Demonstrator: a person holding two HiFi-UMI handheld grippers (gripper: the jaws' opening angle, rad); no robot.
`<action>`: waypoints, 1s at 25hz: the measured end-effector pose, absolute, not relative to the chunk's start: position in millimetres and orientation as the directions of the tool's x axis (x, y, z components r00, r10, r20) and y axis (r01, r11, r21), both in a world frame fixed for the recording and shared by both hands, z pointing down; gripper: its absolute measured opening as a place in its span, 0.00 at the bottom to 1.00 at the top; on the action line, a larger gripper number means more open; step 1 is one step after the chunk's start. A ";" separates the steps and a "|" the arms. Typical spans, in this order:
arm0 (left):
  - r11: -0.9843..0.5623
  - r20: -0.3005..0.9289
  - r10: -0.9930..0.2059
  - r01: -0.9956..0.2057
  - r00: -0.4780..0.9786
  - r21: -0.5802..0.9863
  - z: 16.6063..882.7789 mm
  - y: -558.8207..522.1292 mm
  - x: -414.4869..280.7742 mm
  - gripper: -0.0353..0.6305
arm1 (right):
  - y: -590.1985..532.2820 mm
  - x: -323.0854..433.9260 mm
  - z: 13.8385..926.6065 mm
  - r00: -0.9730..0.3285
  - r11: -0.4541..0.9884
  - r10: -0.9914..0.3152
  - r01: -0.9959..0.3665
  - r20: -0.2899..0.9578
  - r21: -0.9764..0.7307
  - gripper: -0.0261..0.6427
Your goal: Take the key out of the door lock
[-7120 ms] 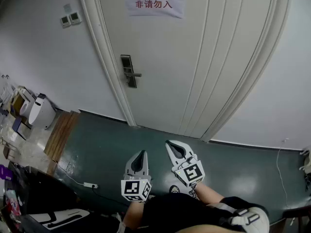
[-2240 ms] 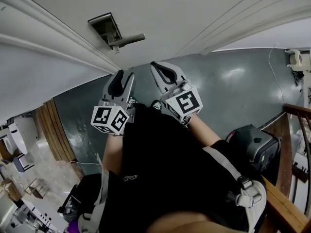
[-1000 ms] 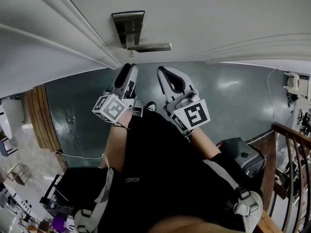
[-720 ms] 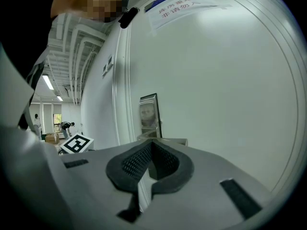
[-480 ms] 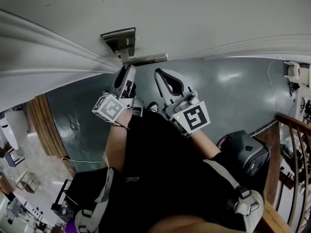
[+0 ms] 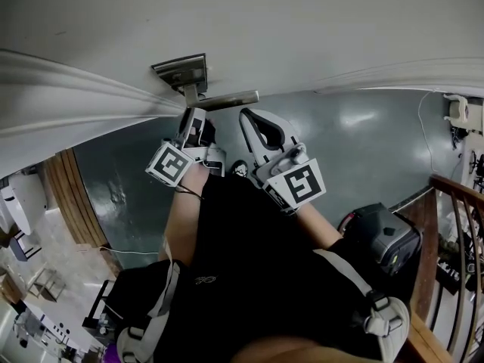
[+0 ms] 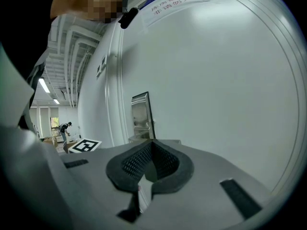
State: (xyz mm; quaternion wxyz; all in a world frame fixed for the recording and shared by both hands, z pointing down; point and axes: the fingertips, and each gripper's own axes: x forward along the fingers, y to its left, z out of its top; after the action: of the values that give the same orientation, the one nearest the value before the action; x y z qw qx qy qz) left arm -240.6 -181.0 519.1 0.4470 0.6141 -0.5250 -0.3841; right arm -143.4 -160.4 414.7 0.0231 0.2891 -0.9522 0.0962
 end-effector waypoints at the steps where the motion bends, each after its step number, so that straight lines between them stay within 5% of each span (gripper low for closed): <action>1: -0.040 0.004 -0.989 -0.298 0.146 0.954 519.5 -182.6 -241.7 0.21 | -161.1 -143.5 415.7 -0.833 0.814 -0.543 -0.554 0.107 -0.176 0.05; 25: 0.015 0.020 -0.999 -0.189 0.025 0.982 520.8 -187.1 -248.8 0.11 | -171.8 -125.9 405.8 -0.826 0.799 -0.558 -0.561 0.077 -0.219 0.05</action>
State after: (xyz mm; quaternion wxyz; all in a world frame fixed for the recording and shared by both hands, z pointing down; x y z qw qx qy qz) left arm -248.8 -187.1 520.8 0.4613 0.5475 -0.5427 -0.4393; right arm -125.9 -171.8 405.8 0.0043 0.2950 -0.9483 0.1168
